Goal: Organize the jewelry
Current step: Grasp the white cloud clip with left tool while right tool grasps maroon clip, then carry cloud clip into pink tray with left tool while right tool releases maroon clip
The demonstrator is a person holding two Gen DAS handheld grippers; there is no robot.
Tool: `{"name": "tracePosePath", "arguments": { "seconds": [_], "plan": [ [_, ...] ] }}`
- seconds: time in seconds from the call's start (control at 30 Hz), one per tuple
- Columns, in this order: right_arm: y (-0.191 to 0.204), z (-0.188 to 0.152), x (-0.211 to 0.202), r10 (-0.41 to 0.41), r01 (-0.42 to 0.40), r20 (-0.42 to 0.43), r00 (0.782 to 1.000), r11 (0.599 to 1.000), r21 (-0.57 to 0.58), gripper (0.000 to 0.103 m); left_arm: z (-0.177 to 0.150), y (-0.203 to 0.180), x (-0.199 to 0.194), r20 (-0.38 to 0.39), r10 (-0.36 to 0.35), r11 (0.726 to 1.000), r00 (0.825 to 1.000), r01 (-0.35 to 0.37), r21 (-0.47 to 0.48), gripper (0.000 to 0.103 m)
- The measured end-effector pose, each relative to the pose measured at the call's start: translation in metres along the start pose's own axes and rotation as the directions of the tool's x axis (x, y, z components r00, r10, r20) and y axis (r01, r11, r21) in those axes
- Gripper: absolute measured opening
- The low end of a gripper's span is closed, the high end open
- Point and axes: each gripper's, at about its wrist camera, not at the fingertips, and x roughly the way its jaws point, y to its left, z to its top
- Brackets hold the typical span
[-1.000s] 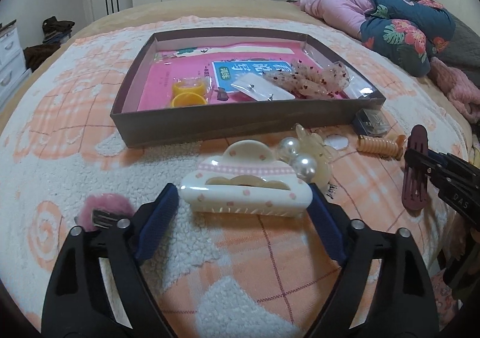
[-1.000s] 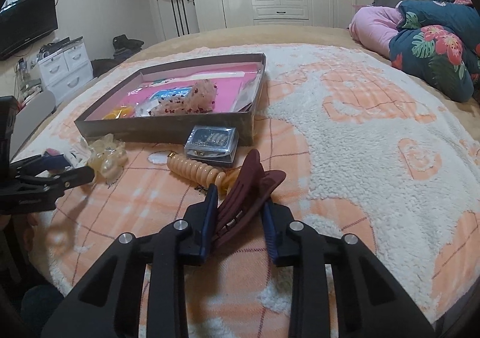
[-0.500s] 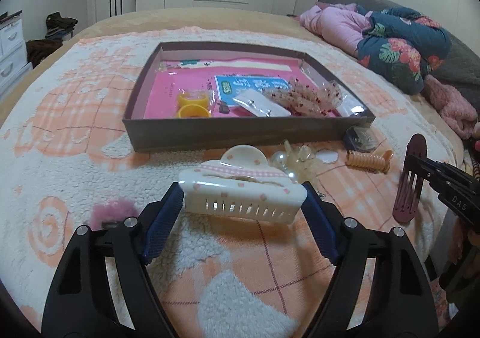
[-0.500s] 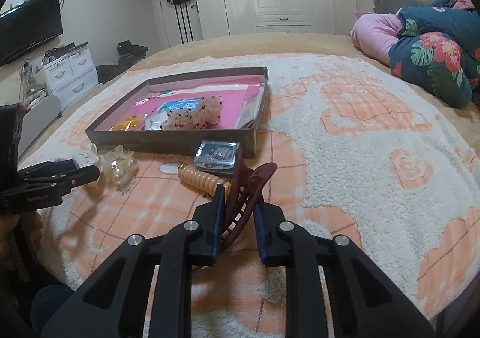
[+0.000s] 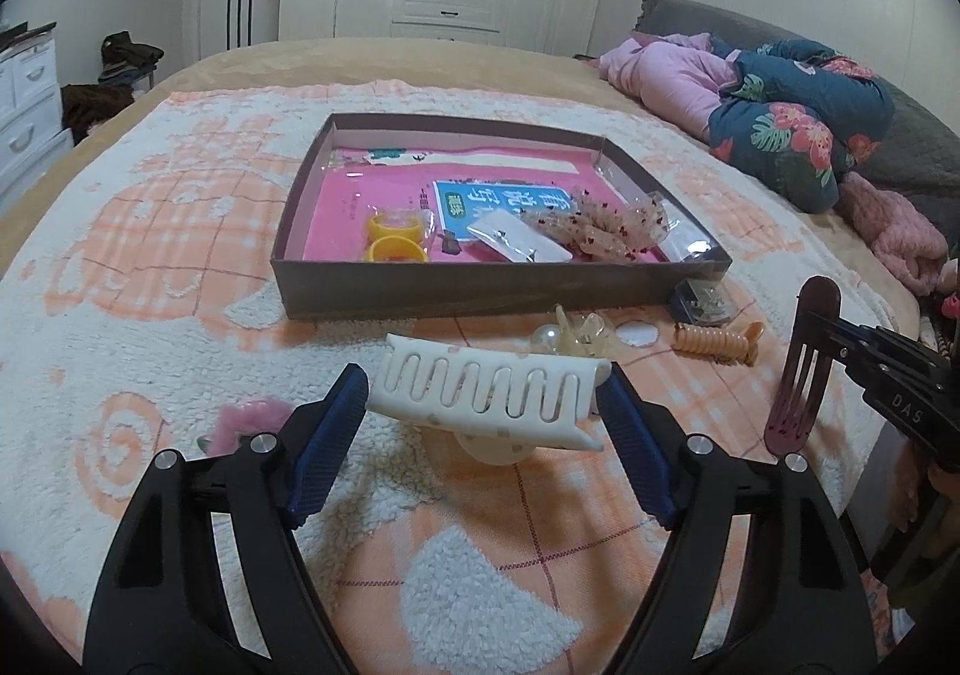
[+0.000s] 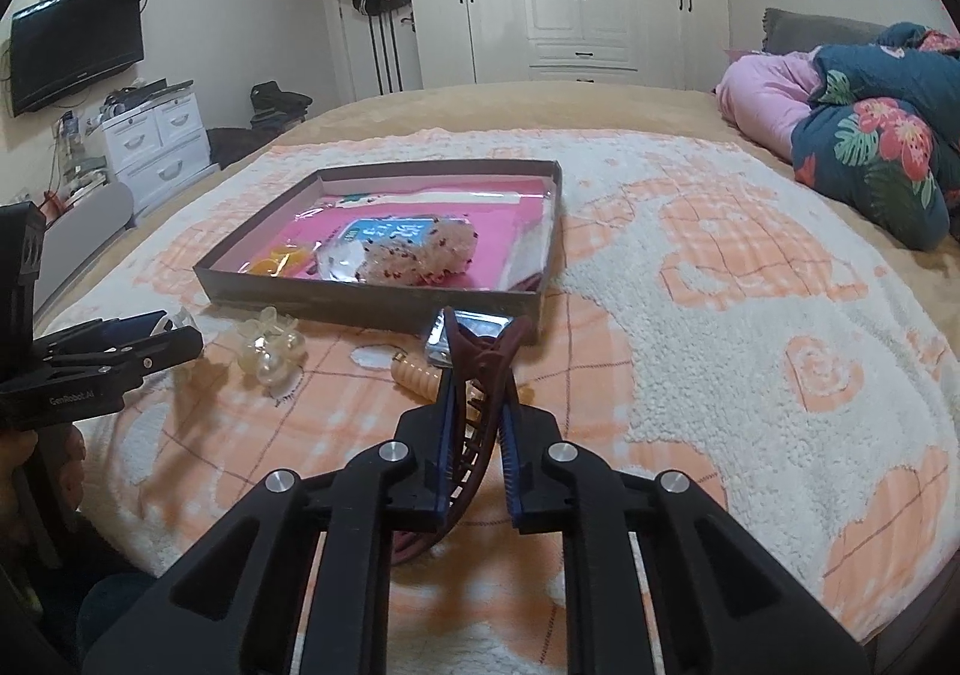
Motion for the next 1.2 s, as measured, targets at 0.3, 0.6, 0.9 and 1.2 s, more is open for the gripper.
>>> {"name": "tracePosePath", "arguments": {
  "seconds": [0.3, 0.6, 0.9, 1.2],
  "plan": [
    [0.015, 0.014, -0.002, 0.022, -0.021, 0.01, 1.0, 0.999, -0.034, 0.013, 0.009, 0.012, -0.021, 0.062, 0.004, 0.999, 0.998, -0.001, -0.046, 0.069],
    [0.036, 0.036, 0.003, 0.067, -0.065, 0.031, 0.997, 0.996, -0.068, 0.013, 0.025, 0.027, -0.033, 0.11, 0.027, 0.996, 0.994, -0.018, -0.084, 0.069],
    [0.054, 0.064, 0.015, 0.109, -0.104, 0.069, 0.992, 0.991, -0.081, 0.013, 0.04, 0.035, -0.034, 0.137, 0.046, 0.994, 0.99, -0.032, -0.101, 0.069],
    [0.061, 0.09, 0.025, 0.113, -0.104, 0.11, 0.987, 0.991, -0.087, 0.013, 0.065, 0.036, -0.029, 0.181, 0.044, 0.993, 0.982, -0.023, -0.118, 0.069]
  ]
}}
